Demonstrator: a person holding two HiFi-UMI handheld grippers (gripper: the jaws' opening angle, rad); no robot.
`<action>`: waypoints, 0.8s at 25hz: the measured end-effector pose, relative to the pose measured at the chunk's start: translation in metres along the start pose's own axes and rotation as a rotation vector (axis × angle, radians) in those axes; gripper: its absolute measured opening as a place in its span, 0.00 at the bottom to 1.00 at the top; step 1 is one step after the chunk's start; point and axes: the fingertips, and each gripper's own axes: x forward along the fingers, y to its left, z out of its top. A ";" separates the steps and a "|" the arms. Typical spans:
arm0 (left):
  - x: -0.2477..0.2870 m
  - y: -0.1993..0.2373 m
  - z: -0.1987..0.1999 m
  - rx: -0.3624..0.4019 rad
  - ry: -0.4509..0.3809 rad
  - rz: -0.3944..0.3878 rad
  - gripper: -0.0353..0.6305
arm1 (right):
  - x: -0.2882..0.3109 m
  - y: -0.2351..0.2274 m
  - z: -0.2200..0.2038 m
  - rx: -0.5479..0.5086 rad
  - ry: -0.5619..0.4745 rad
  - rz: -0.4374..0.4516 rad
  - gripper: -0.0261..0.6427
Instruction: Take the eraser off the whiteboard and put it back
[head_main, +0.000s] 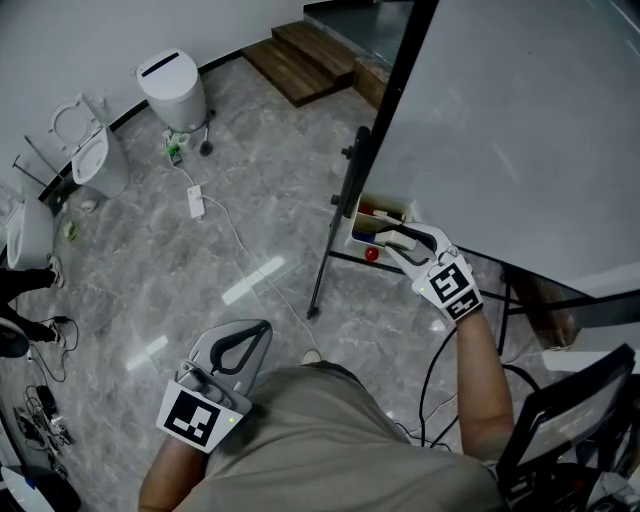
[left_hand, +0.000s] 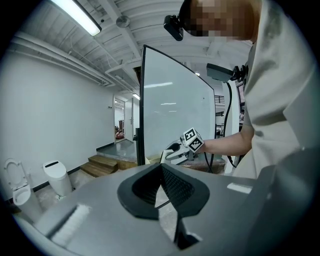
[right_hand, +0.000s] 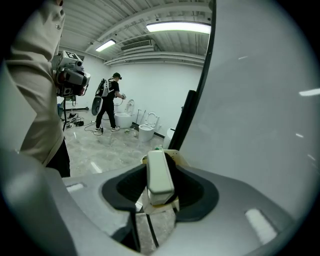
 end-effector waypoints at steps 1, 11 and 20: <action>-0.003 0.000 -0.001 -0.002 -0.002 0.001 0.06 | -0.002 0.000 0.003 -0.004 0.000 -0.008 0.29; -0.034 0.003 -0.009 -0.013 -0.041 -0.023 0.06 | -0.035 0.001 0.038 -0.033 -0.019 -0.140 0.29; -0.081 0.011 -0.017 -0.009 -0.059 -0.083 0.06 | -0.066 0.040 0.087 -0.018 -0.043 -0.259 0.29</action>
